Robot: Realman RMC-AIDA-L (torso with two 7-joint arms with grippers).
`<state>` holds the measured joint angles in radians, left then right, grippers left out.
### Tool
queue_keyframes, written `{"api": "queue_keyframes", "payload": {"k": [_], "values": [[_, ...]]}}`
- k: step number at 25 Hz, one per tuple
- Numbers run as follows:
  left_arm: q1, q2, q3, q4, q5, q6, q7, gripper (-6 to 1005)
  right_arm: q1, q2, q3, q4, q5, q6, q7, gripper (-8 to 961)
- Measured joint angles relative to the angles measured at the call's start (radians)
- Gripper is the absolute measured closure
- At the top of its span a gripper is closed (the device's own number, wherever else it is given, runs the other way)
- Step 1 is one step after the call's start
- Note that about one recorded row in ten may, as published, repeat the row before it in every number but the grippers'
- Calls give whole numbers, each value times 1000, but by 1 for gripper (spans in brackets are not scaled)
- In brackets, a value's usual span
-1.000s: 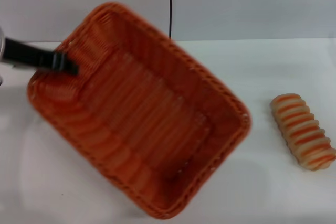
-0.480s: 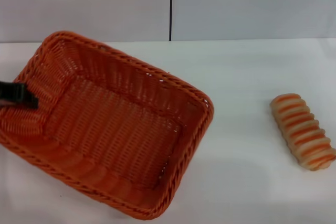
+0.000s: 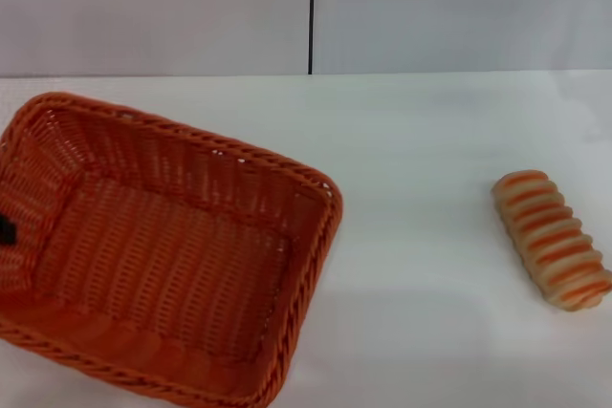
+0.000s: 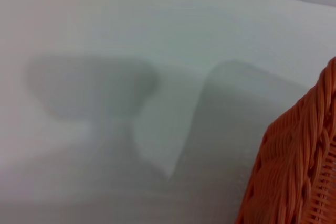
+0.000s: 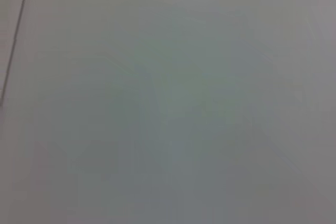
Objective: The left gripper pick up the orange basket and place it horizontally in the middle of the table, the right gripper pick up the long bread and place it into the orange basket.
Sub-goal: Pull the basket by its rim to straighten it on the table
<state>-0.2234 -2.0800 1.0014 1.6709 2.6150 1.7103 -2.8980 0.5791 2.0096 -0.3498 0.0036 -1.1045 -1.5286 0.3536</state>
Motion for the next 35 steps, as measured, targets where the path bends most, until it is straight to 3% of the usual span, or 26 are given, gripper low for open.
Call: {"api": "queue_keyframes", "payload": {"k": [6,8,16,24,35], "values": [[81,0,1,31,-56,1,-1,804,21,12,-18,-4,-3,10,1,314],[139,0,28,35,-146,-18,-1,804,27,13,-26,-4,-13,11,2,315],[213,0,96,21,-310,-106,1,804,28,35,-29,-10,-40,4,7,315],[202,0,154,18,-355,-141,3,804,1,60,-29,-27,-40,-32,8,315],[145,0,213,-54,-411,-217,6,803,-26,64,-23,-27,-31,-54,16,315]]}}
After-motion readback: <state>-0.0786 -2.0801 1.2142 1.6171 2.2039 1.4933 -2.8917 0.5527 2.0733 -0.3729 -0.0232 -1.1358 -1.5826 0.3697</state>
